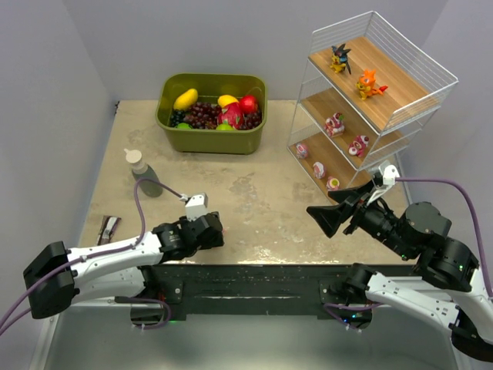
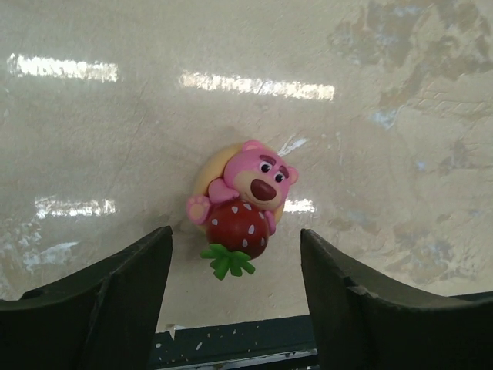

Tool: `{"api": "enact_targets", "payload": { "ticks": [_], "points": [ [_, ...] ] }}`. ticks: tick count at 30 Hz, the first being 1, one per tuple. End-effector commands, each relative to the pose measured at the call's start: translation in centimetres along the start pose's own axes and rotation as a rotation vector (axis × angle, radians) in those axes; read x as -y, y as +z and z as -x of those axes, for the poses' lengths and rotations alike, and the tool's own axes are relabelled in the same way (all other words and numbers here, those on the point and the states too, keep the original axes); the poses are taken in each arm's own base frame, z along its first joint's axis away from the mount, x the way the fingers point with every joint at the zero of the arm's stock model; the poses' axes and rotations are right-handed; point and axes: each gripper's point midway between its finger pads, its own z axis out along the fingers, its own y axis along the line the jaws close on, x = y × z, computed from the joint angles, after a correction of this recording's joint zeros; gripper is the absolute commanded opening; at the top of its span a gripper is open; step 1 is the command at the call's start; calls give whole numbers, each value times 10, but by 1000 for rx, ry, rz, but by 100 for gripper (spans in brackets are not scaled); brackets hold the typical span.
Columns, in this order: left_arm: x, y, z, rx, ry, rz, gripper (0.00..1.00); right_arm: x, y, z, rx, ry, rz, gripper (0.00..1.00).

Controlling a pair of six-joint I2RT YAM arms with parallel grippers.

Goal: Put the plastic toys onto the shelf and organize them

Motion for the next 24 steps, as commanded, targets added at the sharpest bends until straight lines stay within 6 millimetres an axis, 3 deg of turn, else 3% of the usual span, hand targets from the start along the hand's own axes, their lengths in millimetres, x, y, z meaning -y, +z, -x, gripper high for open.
{"api": "enact_targets", "payload": {
  "ticks": [1,16,24],
  "points": [
    [0,3,-3,15,-55,21,68,-6,-1,10,30,6,21,86],
    [5,3,12,77,18,1,54,-3,-3,11,29,6,8,86],
    [4,9,11,97,33,4,54,-2,-4,8,20,7,1,86]
  ]
}}
